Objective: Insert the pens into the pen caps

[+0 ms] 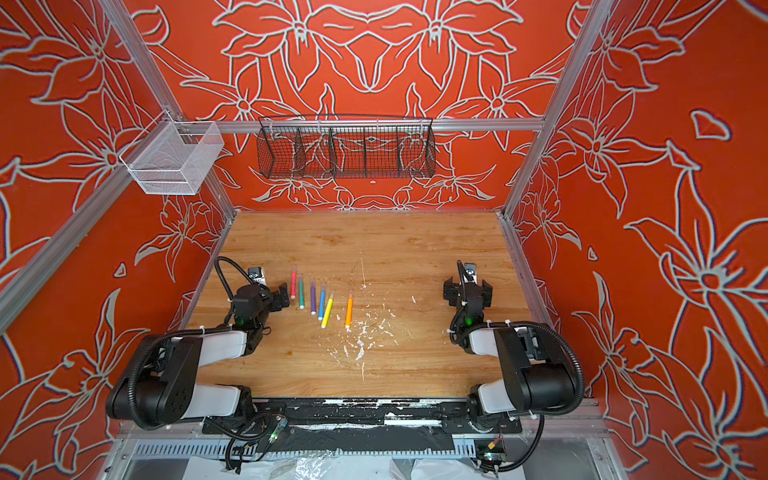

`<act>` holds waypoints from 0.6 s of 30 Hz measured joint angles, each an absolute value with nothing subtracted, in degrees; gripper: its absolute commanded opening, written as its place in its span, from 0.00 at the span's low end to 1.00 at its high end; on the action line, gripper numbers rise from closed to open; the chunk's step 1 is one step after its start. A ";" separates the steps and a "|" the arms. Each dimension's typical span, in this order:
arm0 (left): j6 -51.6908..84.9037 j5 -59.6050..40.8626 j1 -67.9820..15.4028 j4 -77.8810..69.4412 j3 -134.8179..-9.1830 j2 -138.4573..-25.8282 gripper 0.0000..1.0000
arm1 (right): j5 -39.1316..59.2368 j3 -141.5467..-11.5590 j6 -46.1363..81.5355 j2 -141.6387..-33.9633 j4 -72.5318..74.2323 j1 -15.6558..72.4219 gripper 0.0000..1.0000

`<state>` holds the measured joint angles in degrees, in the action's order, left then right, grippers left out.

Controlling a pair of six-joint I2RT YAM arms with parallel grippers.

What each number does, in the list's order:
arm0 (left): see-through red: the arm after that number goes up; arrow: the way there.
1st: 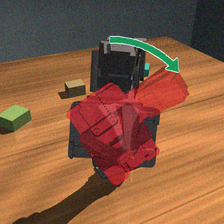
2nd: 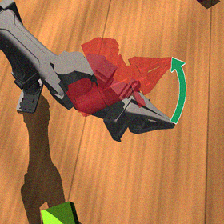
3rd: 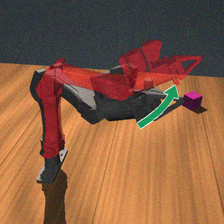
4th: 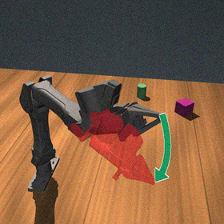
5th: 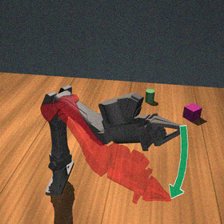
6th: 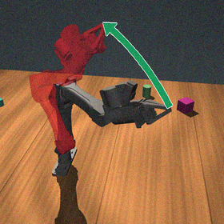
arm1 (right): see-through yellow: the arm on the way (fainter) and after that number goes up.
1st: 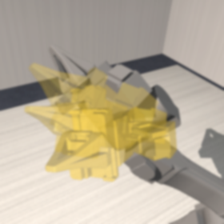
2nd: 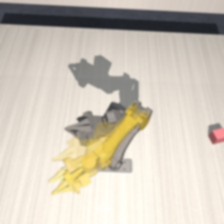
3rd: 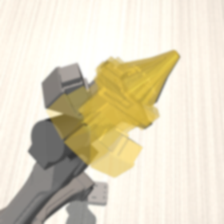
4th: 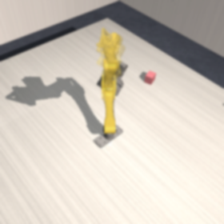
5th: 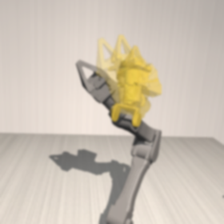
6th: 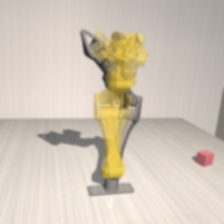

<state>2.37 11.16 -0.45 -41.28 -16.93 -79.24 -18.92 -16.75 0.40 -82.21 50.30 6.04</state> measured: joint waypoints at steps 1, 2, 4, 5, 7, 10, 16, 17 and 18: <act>2.37 11.16 -0.45 -41.28 -16.93 -79.26 0.97 | -18.87 -16.75 0.40 -82.21 50.19 6.04 0.97; 2.37 11.16 -0.45 -41.30 -16.93 -79.24 0.97 | -18.87 -16.75 0.38 -82.21 50.17 6.04 0.98; 2.37 11.16 -0.45 -41.30 -16.93 -79.24 0.97 | -18.81 -16.75 0.40 -82.21 50.39 6.04 0.97; 2.37 11.16 -0.45 -41.30 -16.93 -79.24 0.97 | -18.79 -16.75 0.40 -82.21 50.41 6.04 0.97; 2.37 11.16 -0.45 -41.30 -16.93 -79.24 0.97 | -18.74 -16.75 0.38 -82.21 50.39 6.04 0.97; 2.37 11.16 -0.45 -41.30 -16.93 -79.24 0.97 | -18.63 -16.75 0.38 -82.21 50.41 6.04 0.98; 2.37 11.16 -0.45 -41.32 -16.93 -79.24 0.97 | -18.50 -16.75 0.38 -82.21 50.41 6.04 0.97; 2.37 11.16 -0.45 -41.32 -16.93 -79.24 0.97 | -18.50 -16.75 0.38 -82.21 50.39 6.04 0.98; 2.37 11.16 -0.45 -41.32 -16.93 -79.26 0.97 | -18.48 -16.75 0.38 -82.21 50.39 6.04 0.98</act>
<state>2.37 11.16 -0.45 -41.32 -16.93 -79.26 -18.48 -16.75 0.38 -82.21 50.39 6.04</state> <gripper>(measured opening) 0.973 0.976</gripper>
